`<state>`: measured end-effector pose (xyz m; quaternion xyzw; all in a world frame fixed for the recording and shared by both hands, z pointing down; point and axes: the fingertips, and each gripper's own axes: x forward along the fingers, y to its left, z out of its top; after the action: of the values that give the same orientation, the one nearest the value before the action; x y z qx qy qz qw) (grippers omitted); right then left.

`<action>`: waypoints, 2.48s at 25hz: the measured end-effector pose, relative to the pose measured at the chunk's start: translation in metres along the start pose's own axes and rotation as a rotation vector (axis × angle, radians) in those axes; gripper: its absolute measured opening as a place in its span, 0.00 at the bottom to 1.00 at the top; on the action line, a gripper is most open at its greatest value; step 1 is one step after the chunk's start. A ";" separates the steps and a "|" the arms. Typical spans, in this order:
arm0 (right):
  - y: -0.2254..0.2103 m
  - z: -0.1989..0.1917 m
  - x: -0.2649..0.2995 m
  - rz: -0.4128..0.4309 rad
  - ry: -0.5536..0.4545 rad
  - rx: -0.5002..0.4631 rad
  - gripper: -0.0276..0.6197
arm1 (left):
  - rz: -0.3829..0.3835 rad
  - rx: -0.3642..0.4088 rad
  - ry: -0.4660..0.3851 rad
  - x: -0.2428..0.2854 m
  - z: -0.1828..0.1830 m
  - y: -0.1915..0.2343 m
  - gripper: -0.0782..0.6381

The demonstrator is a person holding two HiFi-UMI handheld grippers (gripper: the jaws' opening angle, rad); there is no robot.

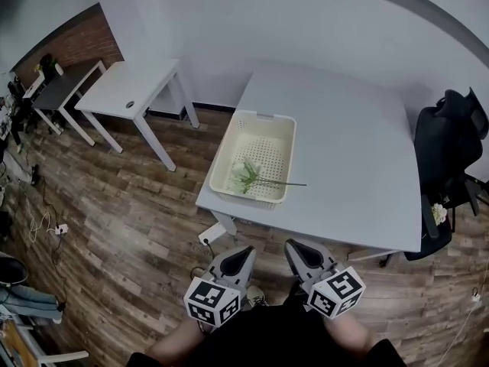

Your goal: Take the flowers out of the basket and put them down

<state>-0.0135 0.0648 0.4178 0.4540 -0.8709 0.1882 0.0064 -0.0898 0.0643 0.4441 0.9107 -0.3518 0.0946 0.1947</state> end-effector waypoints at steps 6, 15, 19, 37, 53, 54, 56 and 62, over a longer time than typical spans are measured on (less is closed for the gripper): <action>-0.005 0.004 -0.001 0.017 0.029 -0.013 0.08 | 0.025 -0.023 -0.005 0.002 0.002 -0.001 0.12; -0.032 0.019 0.004 0.080 0.072 -0.040 0.08 | 0.090 -0.050 -0.017 0.025 0.012 -0.004 0.12; -0.045 0.020 0.002 0.128 0.097 -0.038 0.08 | 0.130 -0.066 -0.017 0.039 0.014 -0.010 0.12; -0.085 0.039 0.012 0.293 0.191 -0.211 0.08 | 0.274 -0.077 -0.039 0.082 0.032 -0.018 0.12; -0.108 0.038 0.051 0.295 0.257 -0.336 0.08 | 0.286 -0.095 0.006 0.109 0.025 0.008 0.12; -0.109 0.037 0.054 0.282 0.260 -0.344 0.08 | 0.275 -0.087 0.010 0.110 0.026 0.012 0.12; -0.110 0.036 0.062 0.244 0.268 -0.354 0.08 | 0.246 -0.068 0.018 0.112 0.028 0.022 0.12; -0.105 0.035 0.099 0.125 0.331 -0.417 0.08 | 0.154 -0.030 0.046 0.108 0.045 0.067 0.12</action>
<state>0.0173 -0.0796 0.4369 0.3513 -0.9043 0.0765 0.2301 -0.0548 -0.0650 0.4562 0.8754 -0.4178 0.1250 0.2085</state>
